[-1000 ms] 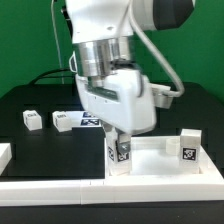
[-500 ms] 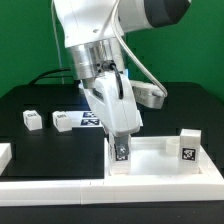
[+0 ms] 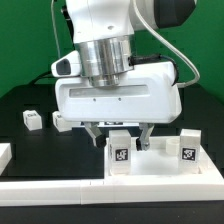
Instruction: Assemble square table
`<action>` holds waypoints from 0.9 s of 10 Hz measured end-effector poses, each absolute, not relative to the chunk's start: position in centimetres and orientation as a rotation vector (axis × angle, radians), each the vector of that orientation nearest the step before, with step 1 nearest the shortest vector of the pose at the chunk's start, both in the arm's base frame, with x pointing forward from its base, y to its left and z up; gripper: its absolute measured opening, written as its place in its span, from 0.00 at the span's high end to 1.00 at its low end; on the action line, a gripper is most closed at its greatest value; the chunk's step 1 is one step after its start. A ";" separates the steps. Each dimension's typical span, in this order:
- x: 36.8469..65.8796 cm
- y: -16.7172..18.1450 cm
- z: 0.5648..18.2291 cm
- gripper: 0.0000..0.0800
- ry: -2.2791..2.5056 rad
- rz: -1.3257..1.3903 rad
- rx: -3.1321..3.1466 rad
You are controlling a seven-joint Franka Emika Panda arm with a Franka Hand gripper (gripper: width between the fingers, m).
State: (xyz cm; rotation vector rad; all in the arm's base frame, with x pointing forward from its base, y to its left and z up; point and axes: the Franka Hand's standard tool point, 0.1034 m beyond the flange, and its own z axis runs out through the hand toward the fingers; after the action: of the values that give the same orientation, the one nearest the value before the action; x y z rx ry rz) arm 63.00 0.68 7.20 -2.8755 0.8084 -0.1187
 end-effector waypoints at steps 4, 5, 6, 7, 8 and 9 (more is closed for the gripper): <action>63.3 0.7 7.3 0.19 0.083 -0.186 -3.063; 63.3 0.7 7.3 0.19 0.171 -0.182 -3.054; 63.3 0.7 7.3 0.35 0.158 -0.182 -3.056; 63.3 0.7 7.2 0.52 0.161 -0.182 -3.056; 63.2 0.6 7.2 0.52 0.311 -0.176 -3.039; 63.2 0.4 7.2 0.63 0.432 -0.170 -3.022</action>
Offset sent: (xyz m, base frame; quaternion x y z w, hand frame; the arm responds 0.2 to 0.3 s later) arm 0.0015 -0.0011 -0.0010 -0.0081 0.0045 -0.3220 0.9467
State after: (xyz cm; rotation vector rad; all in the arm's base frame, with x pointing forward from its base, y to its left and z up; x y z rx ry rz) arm 63.21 0.40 7.16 -3.0220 0.4324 -0.1695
